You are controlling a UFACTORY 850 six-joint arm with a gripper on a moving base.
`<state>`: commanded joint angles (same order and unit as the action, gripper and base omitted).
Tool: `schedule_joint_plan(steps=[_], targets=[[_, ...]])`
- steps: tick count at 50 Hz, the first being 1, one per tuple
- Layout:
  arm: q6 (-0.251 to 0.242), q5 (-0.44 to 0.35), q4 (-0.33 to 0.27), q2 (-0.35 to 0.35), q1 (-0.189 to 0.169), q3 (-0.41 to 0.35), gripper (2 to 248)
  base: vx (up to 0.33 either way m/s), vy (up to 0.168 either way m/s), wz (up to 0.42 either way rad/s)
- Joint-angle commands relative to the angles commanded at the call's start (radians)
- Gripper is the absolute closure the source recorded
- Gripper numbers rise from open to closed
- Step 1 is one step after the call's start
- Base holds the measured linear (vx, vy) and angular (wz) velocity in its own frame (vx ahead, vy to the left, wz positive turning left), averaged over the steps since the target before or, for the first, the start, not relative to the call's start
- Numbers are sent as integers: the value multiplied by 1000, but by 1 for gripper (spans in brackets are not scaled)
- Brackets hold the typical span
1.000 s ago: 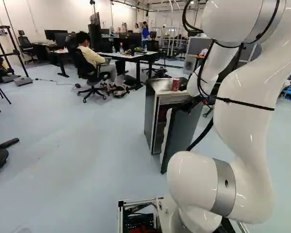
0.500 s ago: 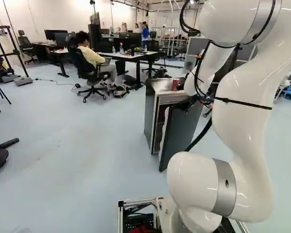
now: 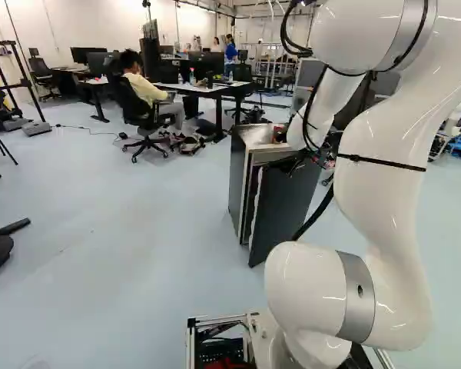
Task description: Grab a drink from the fridge
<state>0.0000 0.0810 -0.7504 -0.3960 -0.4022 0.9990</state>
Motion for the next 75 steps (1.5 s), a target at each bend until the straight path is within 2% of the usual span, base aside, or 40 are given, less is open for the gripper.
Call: schedule_joint_plan(steps=[34,75], targets=[[0,0,59,-31,41,41,3,0,0,0],[0,0,169,-57,72,76,3,0,0,0]])
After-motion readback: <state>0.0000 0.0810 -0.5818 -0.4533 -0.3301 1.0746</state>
